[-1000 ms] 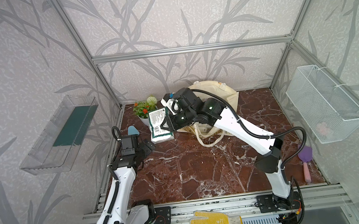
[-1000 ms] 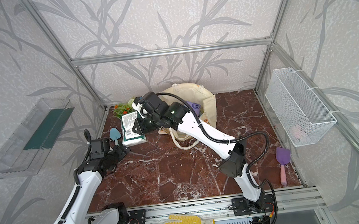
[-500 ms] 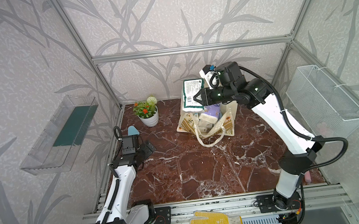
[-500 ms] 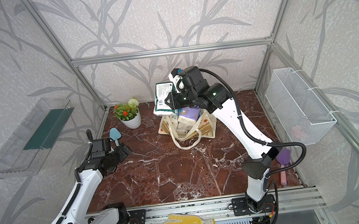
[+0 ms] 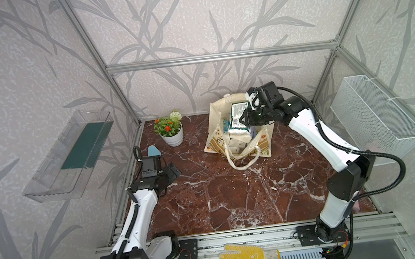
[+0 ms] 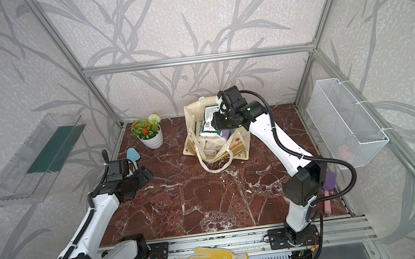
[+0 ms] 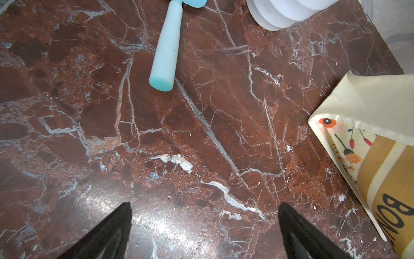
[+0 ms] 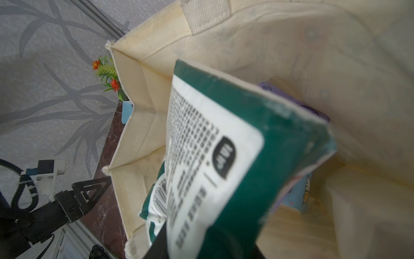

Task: Put tissues into the canvas bag
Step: Place the pack of facial tissues in the canvas bag.

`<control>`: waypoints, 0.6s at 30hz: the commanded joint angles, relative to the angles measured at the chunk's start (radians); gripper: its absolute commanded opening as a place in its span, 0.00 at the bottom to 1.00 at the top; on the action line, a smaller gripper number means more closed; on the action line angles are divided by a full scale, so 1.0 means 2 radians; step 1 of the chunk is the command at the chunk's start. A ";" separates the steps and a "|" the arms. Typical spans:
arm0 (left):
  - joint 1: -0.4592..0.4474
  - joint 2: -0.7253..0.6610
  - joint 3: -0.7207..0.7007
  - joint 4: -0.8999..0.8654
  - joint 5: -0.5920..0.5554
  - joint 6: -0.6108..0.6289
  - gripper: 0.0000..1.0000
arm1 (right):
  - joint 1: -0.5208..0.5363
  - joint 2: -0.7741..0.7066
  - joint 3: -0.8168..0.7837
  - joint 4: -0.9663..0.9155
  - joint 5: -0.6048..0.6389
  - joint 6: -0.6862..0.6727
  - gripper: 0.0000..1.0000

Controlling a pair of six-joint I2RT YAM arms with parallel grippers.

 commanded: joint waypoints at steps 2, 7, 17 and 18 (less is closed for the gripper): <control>0.000 0.005 -0.009 -0.001 -0.004 0.005 0.99 | -0.015 0.031 0.025 0.003 -0.010 -0.005 0.36; -0.001 0.008 -0.004 -0.003 -0.007 0.006 0.99 | -0.018 0.062 0.049 -0.017 -0.008 -0.009 0.53; -0.002 0.029 0.015 -0.010 -0.038 0.012 0.99 | -0.019 0.061 0.122 -0.056 0.027 -0.032 0.99; -0.002 0.033 0.018 -0.012 -0.045 0.014 0.99 | -0.019 0.061 0.135 -0.064 0.033 -0.037 0.99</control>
